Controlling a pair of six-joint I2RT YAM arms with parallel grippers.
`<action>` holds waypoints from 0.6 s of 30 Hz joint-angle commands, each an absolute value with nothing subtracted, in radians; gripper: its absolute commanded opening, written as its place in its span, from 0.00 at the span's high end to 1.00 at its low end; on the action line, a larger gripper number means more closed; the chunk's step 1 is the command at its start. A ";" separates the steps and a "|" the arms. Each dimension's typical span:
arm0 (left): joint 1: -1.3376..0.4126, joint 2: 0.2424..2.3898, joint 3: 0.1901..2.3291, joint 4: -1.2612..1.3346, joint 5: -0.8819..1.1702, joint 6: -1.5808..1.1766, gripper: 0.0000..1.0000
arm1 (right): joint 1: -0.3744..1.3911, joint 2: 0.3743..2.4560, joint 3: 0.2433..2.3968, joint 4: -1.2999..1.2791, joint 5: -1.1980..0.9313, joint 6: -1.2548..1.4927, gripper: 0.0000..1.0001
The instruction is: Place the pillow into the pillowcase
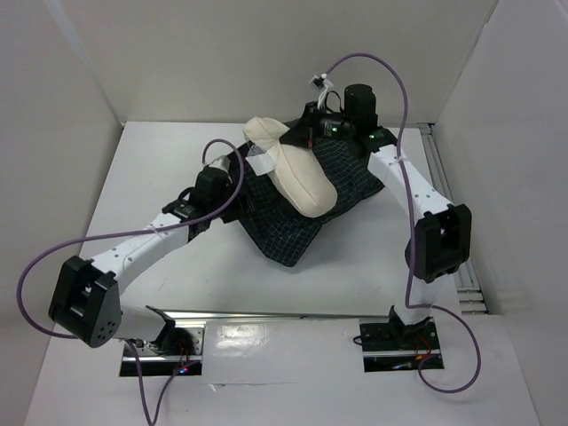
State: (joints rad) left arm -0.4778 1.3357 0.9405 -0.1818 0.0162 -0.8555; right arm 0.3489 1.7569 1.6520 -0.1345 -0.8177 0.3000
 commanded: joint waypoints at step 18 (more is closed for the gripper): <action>-0.732 1.666 0.950 0.496 -0.371 -1.123 0.14 | 0.293 1.812 1.660 0.207 -1.031 0.670 1.00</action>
State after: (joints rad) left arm -0.7254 1.6390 0.9588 0.3191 -0.3035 -1.0554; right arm 0.2893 1.8561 1.6592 0.0685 -0.9787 0.6052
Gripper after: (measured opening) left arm 0.846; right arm 0.077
